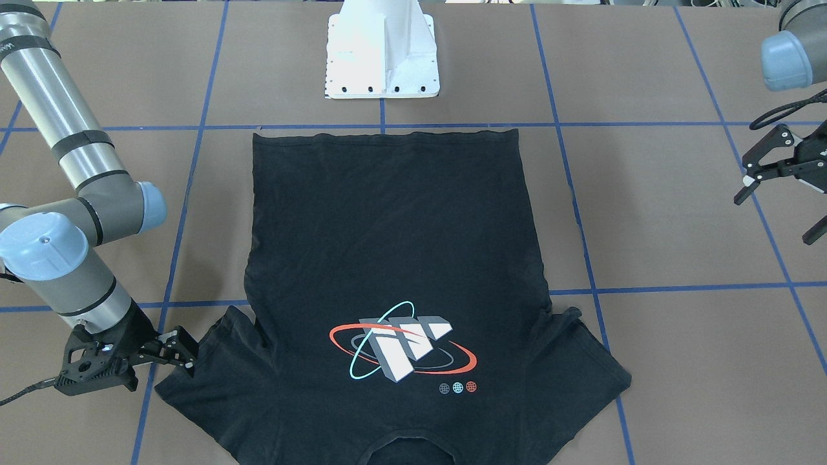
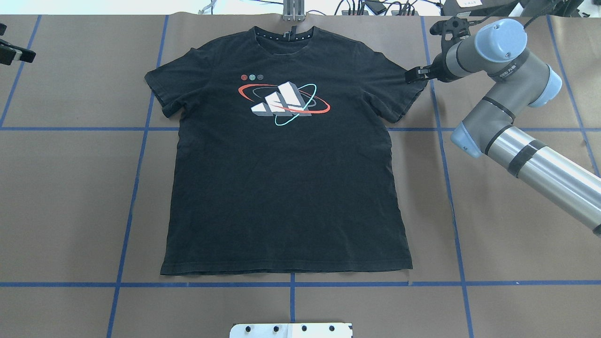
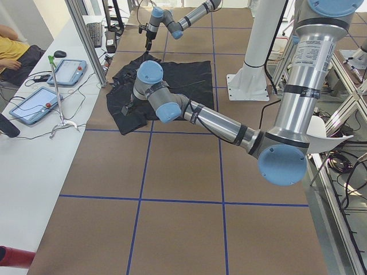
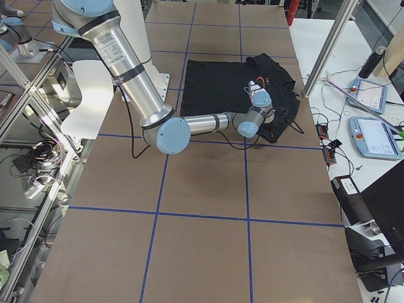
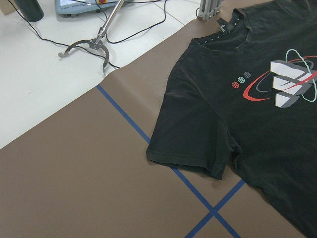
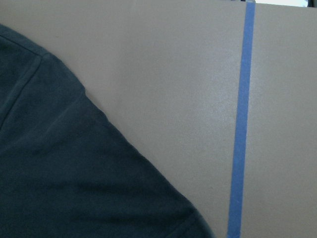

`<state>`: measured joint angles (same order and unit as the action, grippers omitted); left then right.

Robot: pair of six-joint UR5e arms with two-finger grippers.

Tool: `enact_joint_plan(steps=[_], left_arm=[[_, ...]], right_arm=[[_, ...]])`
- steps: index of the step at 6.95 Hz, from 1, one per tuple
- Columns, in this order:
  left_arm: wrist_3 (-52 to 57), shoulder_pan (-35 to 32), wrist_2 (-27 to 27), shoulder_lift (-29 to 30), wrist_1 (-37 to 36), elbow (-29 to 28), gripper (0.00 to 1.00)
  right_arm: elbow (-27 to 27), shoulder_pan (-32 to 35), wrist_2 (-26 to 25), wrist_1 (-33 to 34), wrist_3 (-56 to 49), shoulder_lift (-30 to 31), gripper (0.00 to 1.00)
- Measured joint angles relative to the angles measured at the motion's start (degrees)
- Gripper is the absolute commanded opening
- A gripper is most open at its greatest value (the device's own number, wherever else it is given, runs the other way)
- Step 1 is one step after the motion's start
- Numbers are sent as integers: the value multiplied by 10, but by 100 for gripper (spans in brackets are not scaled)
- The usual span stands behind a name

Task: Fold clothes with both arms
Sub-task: 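Move the right gripper toward the shirt shoulder farthest from the robot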

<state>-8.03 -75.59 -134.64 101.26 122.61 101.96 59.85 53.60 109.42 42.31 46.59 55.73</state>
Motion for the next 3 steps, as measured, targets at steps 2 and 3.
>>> enact_joint_plan(steps=[2,3], left_arm=[[0,0,0,1,0,-1,100],[0,0,1,1,0,-1,100]], right_arm=[[-9,-3,-7,-1,-3,-2,70],[-11,-3,-7,-8,-5,0,70]])
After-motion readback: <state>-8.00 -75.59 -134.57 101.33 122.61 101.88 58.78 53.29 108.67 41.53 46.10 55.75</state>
